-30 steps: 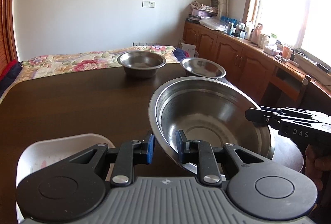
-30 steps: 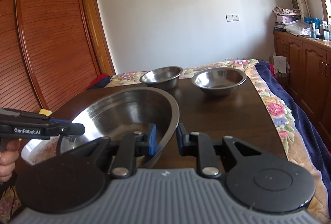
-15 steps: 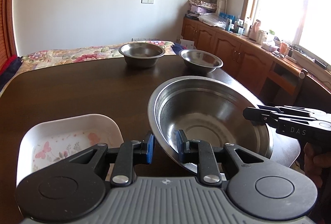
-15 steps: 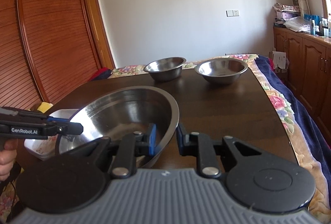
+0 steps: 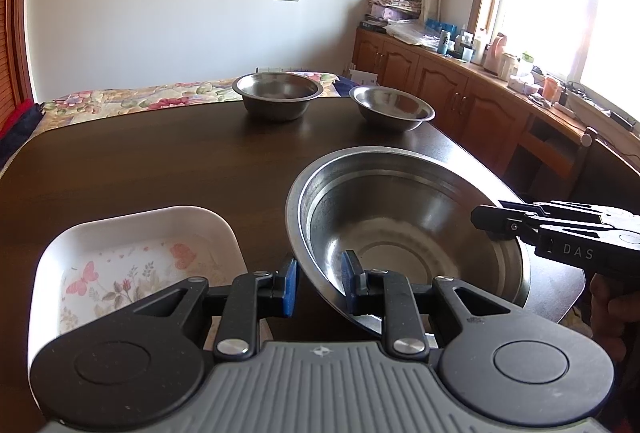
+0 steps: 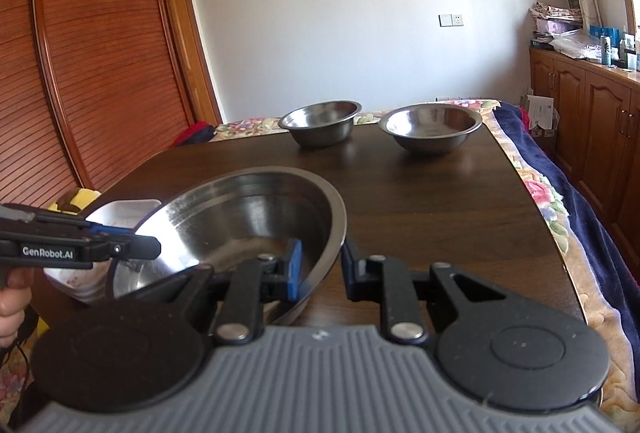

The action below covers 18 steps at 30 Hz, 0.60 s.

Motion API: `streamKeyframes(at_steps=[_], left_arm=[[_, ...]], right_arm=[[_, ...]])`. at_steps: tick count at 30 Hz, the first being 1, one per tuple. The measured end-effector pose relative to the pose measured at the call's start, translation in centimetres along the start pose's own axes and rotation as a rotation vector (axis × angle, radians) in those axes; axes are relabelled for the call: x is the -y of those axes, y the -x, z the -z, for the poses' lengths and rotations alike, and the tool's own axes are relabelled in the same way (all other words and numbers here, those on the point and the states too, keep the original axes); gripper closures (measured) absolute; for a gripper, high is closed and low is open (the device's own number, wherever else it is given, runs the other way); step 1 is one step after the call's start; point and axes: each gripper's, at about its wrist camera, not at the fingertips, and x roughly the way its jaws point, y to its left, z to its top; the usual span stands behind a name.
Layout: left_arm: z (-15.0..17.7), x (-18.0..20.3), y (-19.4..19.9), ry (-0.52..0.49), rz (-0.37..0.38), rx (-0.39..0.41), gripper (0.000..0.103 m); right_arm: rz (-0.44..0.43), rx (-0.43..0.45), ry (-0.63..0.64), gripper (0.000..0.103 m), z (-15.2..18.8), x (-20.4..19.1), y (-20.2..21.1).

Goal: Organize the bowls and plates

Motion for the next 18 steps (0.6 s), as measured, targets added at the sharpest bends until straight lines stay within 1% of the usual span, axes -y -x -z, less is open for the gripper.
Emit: streamKeyframes(at_steps=[12, 13, 15, 17, 18], left_arm=[[0.07, 0.01, 0.08, 0.002, -0.001, 0.002, 0.076], [0.01, -0.04, 0.04, 0.003, -0.006, 0.003, 0.074], [-0.06, -0.14, -0.01, 0.007, -0.018, 0.003, 0.063], [-0.17, -0.42, 0.18, 0.014, -0.022, 0.008, 0.059], [-0.32, -0.57, 0.30, 0.018, -0.024, 0.013, 0.059]], right_arm=[[-0.013, 0.002, -0.005, 0.078, 0.05, 0.10, -0.15], [-0.012, 0.003, -0.005, 0.078, 0.03, 0.12, -0.13], [-0.011, 0.007, -0.006, 0.076, -0.09, 0.23, -0.06], [-0.008, 0.012, -0.005, 0.071, -0.35, 0.46, 0.17], [-0.004, 0.016, 0.001, 0.071, -0.55, 0.56, 0.32]])
